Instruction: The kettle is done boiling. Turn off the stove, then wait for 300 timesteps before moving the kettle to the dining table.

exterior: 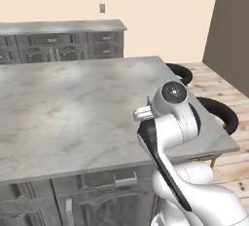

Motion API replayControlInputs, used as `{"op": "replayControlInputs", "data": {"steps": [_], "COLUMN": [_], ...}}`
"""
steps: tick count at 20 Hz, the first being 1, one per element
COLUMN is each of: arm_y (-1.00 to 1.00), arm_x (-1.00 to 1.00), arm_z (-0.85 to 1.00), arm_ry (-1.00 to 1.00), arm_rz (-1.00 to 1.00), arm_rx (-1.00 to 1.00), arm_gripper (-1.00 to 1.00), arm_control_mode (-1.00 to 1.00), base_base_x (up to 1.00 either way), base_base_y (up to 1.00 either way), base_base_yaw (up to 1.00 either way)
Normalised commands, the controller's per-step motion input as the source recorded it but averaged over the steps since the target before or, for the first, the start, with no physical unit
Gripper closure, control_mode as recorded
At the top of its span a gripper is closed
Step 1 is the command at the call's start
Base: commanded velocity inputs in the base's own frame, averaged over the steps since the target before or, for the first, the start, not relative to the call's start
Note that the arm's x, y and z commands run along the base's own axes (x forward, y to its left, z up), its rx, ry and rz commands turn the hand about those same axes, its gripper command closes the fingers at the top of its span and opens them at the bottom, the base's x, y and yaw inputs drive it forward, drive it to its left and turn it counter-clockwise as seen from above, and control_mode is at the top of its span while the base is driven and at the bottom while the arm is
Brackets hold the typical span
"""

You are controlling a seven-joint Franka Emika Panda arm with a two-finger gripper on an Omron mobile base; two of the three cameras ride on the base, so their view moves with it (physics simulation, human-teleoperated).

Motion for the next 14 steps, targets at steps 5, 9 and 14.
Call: {"op": "replayControlInputs", "data": {"steps": [5,9,14], "arm_y": [0.0,0.0,0.0], "arm_x": [0.0,0.01,0.17], "arm_z": [0.0,-0.02,-0.18], "arm_ry": [0.0,0.0,0.1], "arm_rz": [0.0,0.0,0.0], "arm_rx": [0.0,0.0,0.0], "arm_gripper": [1.0,1.0,1.0], "arm_control_mode": [1.0,-1.0,-1.0], "base_base_x": [0.5,0.12,0.0], "base_base_y": [-0.03,0.0,0.0], "base_base_yaw": [0.06,0.0,0.0]}}
